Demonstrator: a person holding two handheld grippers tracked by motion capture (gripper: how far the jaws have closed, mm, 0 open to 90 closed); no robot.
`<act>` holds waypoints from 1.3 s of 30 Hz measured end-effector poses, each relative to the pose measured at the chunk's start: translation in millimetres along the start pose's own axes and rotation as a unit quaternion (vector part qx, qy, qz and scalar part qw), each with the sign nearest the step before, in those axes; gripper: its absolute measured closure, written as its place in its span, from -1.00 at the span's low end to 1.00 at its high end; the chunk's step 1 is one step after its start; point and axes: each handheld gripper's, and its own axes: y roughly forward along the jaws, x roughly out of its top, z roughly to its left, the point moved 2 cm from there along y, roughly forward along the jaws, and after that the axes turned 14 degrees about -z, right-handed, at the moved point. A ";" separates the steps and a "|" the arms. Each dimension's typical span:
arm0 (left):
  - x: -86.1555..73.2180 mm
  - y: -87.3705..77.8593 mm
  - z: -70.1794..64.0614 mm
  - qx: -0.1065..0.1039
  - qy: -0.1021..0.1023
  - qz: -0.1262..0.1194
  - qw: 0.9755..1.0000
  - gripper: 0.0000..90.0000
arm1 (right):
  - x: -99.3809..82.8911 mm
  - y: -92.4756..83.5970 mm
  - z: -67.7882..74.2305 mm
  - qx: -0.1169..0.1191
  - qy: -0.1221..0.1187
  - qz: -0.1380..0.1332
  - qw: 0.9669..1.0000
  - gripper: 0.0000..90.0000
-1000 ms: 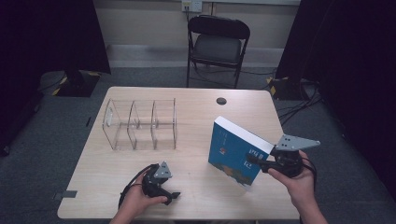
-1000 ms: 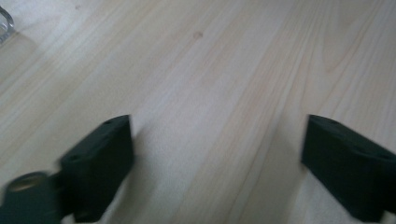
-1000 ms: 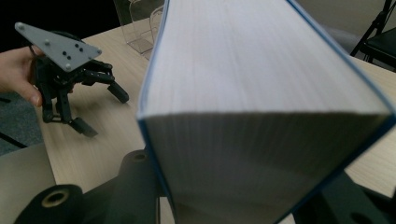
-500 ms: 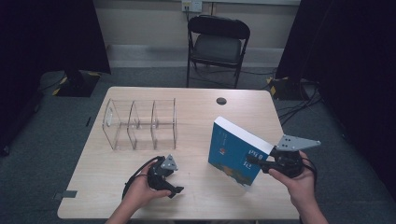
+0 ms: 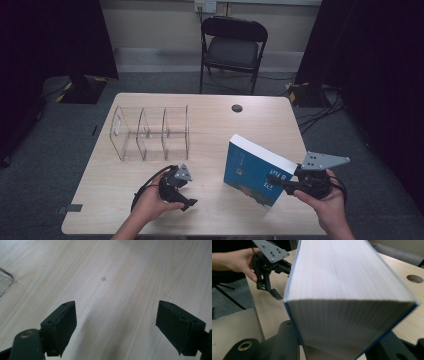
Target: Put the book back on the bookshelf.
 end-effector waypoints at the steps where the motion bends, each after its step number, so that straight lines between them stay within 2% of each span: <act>1: 3.2 -0.9 -0.7 -0.001 0.002 -0.002 1.000 -0.63 | 0.0 0.0 0.0 0.000 0.000 0.000 1.000 0.35; 5: 12.9 -5.4 -1.6 -0.006 0.007 -0.007 1.000 -0.63 | 1.7 0.4 -1.5 -0.002 -0.008 0.010 1.000 0.34; 12: 28.8 -8.1 0.5 -0.008 0.026 0.009 1.000 -0.61 | 1.1 0.4 -3.1 -0.007 -0.017 0.007 1.000 0.32; 19: 48.9 -6.5 2.7 -0.029 0.020 0.019 0.999 -0.62 | 0.1 0.2 -2.4 -0.005 -0.018 0.004 1.000 0.32; 22: 61.7 -6.4 2.6 -0.032 0.033 0.024 0.999 -0.61 | -0.1 0.3 -2.3 -0.004 -0.020 0.004 1.000 0.31; 23: 61.7 -6.4 2.6 -0.032 0.033 0.024 0.999 -0.61 | -0.1 0.3 -2.3 -0.004 -0.020 0.004 1.000 0.31; 24: 69.3 -6.6 2.5 -0.037 0.034 0.021 0.998 -0.61 | -0.2 0.3 -2.6 -0.002 -0.019 0.003 1.000 0.31; 29: 84.7 -8.4 2.6 -0.042 0.039 0.026 0.998 -0.62 | -0.6 0.0 -2.8 -0.001 -0.020 0.001 1.000 0.31; 39: 114.5 -22.0 5.1 -0.043 0.048 0.042 0.997 -0.60 | -1.5 0.1 -3.3 -0.006 -0.024 0.006 1.000 0.27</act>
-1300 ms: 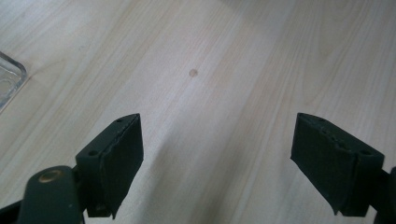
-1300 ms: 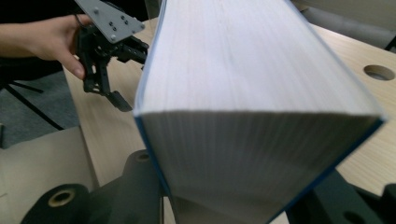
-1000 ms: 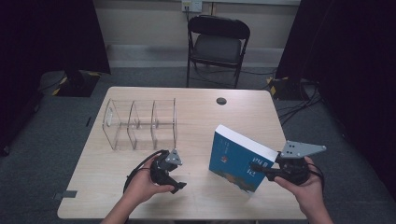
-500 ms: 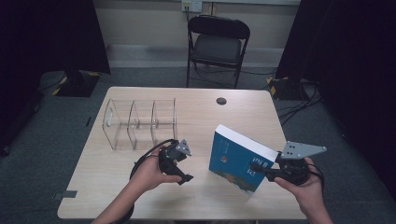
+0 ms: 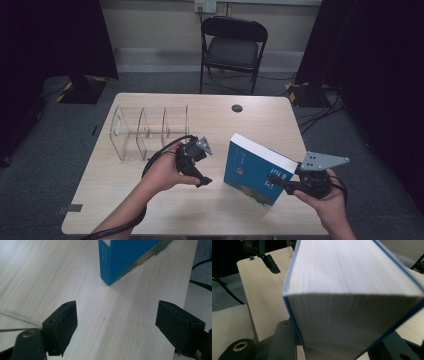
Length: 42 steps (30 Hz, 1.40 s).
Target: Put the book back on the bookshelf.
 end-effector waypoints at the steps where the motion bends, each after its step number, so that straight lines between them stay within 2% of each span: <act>1: 0.0 0.0 0.0 0.000 0.000 0.000 1.000 -0.60 | -0.7 0.2 0.0 0.000 -0.003 0.001 1.000 0.27; 8: 15.3 -1.3 0.9 -0.004 0.004 0.018 1.000 -0.59 | -6.7 -0.5 -0.6 0.002 0.008 -0.003 1.000 0.26; 12: 28.3 -3.3 2.0 -0.005 0.013 0.021 1.000 -0.59 | -11.9 -0.7 -2.0 0.000 0.014 0.002 1.000 0.22; 14: 30.4 -3.3 2.2 -0.004 0.012 0.023 1.000 -0.59 | -13.4 -0.3 -2.1 0.001 0.015 0.004 1.000 0.22; 17: 36.8 -3.6 3.7 -0.001 0.021 0.030 0.999 -0.58 | -18.2 0.0 -2.8 0.002 0.019 0.008 1.000 0.15; 22: 47.2 -4.7 3.7 -0.003 0.026 0.021 0.999 -0.57 | -22.2 -0.7 -3.6 0.000 0.023 0.009 1.000 0.10; 31: 65.8 -6.4 2.3 -0.007 0.045 0.023 0.999 -0.56 | -28.3 -1.1 -4.5 -0.002 0.022 0.014 1.000 0.02; 38: 78.4 -4.0 0.6 -0.005 0.055 0.025 0.998 -0.56 | -33.0 0.0 -4.3 0.000 0.022 0.015 1.000 0.01; 42: 85.1 -2.8 -0.6 -0.011 0.061 0.027 0.998 -0.56 | -34.9 -0.4 -3.6 0.001 0.025 0.016 1.000 0.01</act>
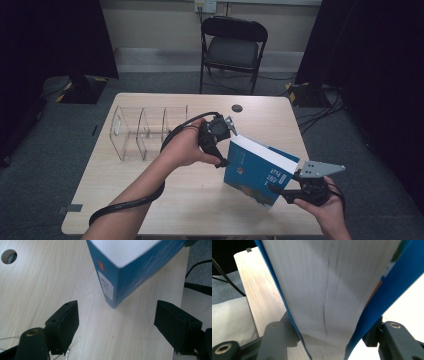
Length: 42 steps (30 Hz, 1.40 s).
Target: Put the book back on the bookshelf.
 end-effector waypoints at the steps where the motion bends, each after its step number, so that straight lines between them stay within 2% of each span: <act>1: 2.2 0.2 0.3 0.001 0.003 0.002 1.000 -0.55 | -0.3 -0.3 0.0 0.000 -0.001 0.001 1.000 0.01; 9: 21.0 0.4 2.2 0.000 0.017 0.008 1.000 -0.53 | -2.1 -1.8 -1.2 0.002 0.001 -0.002 1.000 0.01; 14: 30.2 4.0 2.7 -0.004 0.034 0.006 0.999 -0.52 | -2.6 -1.4 -0.5 0.003 -0.001 -0.002 1.000 0.01; 15: 30.9 5.1 2.2 -0.007 0.030 0.005 1.000 -0.52 | -2.7 -1.4 -0.5 0.003 -0.001 -0.002 1.000 0.01; 19: 33.6 7.5 2.0 -0.007 0.038 0.005 0.999 -0.51 | -3.6 -2.1 -0.8 0.004 0.001 -0.005 1.000 0.01; 20: 34.1 8.4 1.0 -0.009 0.033 0.004 0.999 -0.51 | -3.6 -2.1 -0.8 0.004 0.001 -0.005 1.000 0.01; 23: 37.3 10.4 -0.2 -0.014 0.054 0.008 0.998 -0.46 | -5.1 -1.1 -0.9 0.006 0.003 -0.004 1.000 0.02; 24: 37.3 10.4 -0.2 -0.014 0.054 0.008 0.998 -0.42 | -5.1 -1.1 -0.9 0.006 0.003 -0.004 1.000 0.02; 28: 40.8 12.8 -3.4 -0.021 0.076 0.011 0.997 -0.38 | -6.3 0.8 -0.2 0.006 0.003 -0.003 1.000 0.02; 32: 40.3 15.7 -5.1 -0.027 0.085 0.016 0.996 -0.24 | -7.8 2.1 0.1 0.008 0.006 -0.003 1.000 0.02; 39: 40.6 16.9 -3.3 -0.030 0.110 0.023 0.993 -0.19 | -12.8 4.5 -0.7 0.008 0.013 0.000 1.000 0.02; 42: 40.7 17.3 -3.5 -0.031 0.111 0.024 0.993 -0.18 | -13.5 5.4 -0.8 0.006 0.014 0.000 1.000 0.02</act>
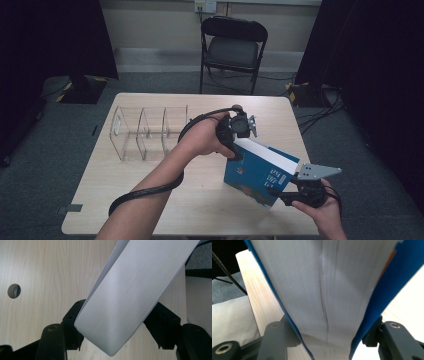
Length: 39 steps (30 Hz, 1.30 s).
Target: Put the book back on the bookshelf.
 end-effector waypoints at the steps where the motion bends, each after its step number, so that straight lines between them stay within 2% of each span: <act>1: -0.1 -0.2 -0.6 -0.001 0.003 0.002 1.000 -0.18 | -0.6 0.7 0.1 0.001 0.001 -0.002 1.000 0.02; 4: -0.3 -1.5 -1.6 -0.002 0.001 0.003 1.000 -0.14 | -1.3 1.2 -0.3 0.001 0.001 -0.001 1.000 0.02; 7: 0.1 -4.8 -5.4 0.000 -0.023 0.015 1.000 -0.07 | -1.7 1.2 -1.3 -0.003 0.001 -0.003 1.000 0.02; 9: -1.5 -7.1 -7.2 -0.002 -0.021 0.012 1.000 -0.02 | -2.2 0.9 -2.4 -0.004 0.004 -0.004 1.000 0.03; 12: -4.0 -11.9 -10.9 -0.009 -0.033 0.010 0.999 0.07 | -3.5 0.2 -5.2 -0.006 0.011 -0.009 1.000 0.03; 15: -5.2 -15.9 -15.7 -0.010 -0.060 0.013 0.998 0.15 | -5.2 0.7 -7.8 -0.011 0.013 -0.012 1.000 0.01; 17: -6.2 -17.7 -19.2 -0.008 -0.069 0.015 0.997 0.19 | -5.4 1.8 -8.7 -0.010 0.015 -0.014 1.000 0.01; 21: -7.9 -20.4 -25.7 -0.007 -0.070 0.018 0.997 0.24 | -5.4 4.3 -8.8 -0.014 0.012 -0.012 1.000 -0.02; 27: -10.8 -18.8 -22.0 -0.008 -0.064 -0.001 0.998 0.19 | -6.7 5.1 -9.5 -0.013 0.018 -0.017 1.000 -0.02; 28: -10.8 -17.5 -21.8 -0.009 -0.058 -0.003 0.998 0.17 | -7.2 4.9 -9.9 -0.014 0.017 -0.016 1.000 -0.02; 30: -9.1 -13.6 -22.4 -0.015 -0.033 -0.006 0.999 0.12 | -8.7 4.9 -10.4 -0.013 0.018 -0.013 1.000 -0.02; 32: -5.8 -9.0 -23.1 -0.016 -0.026 -0.010 0.999 0.10 | -9.9 4.8 -11.1 -0.012 0.018 -0.013 1.000 -0.02; 34: -3.3 -5.1 -23.0 -0.019 -0.027 -0.003 0.999 0.09 | -11.2 4.4 -11.4 -0.011 0.020 -0.014 1.000 -0.02; 37: -1.1 -2.6 -23.4 -0.017 -0.047 0.007 0.999 0.12 | -15.4 2.9 -12.5 -0.016 0.024 -0.008 1.000 -0.03; 39: 1.5 -2.7 -26.3 -0.015 -0.062 0.021 0.998 0.14 | -16.4 2.5 -13.0 -0.017 0.024 -0.006 1.000 -0.03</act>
